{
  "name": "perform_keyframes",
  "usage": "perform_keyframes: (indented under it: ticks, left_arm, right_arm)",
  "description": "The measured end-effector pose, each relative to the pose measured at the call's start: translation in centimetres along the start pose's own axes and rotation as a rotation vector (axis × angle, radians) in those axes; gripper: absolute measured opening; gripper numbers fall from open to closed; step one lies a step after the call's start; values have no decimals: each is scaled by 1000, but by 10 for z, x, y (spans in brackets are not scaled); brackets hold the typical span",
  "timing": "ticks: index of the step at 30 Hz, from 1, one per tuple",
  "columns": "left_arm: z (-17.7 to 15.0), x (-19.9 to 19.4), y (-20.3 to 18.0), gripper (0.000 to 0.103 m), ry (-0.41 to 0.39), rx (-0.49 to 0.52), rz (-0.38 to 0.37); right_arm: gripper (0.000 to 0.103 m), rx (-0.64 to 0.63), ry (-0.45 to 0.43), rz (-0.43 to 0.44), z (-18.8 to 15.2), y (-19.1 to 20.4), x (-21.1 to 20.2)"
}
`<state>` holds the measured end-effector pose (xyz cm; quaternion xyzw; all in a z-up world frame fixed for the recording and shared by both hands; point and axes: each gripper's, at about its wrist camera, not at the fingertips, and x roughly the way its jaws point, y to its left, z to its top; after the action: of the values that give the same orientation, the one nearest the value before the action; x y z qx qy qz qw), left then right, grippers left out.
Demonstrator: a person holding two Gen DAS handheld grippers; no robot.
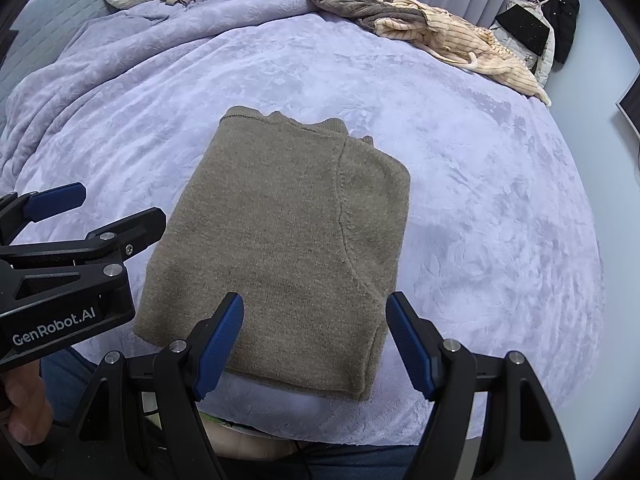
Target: Fold small clothes
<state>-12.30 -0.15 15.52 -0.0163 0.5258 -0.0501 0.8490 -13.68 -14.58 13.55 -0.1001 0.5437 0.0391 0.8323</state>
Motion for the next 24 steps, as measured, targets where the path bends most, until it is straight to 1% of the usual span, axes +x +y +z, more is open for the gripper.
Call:
perform_keyframes:
  ticks: [12,16,20,24]
  left_arm:
    - [1,-1,-12,91,3,13,31]
    - [0,-3,-14,91,-7,12,30]
    - [0,-8,-16,91,-33,14,53]
    - [0,-8,-21,91,-25,22,63]
  right_arm:
    - [77,19,-17,32,-1,-13,1]
    - [77,26,-16,40,-3,-17,3]
    - [77,27,-16,50,-5,-20,6]
    - [77,35,-18,62,-7,-23,7]
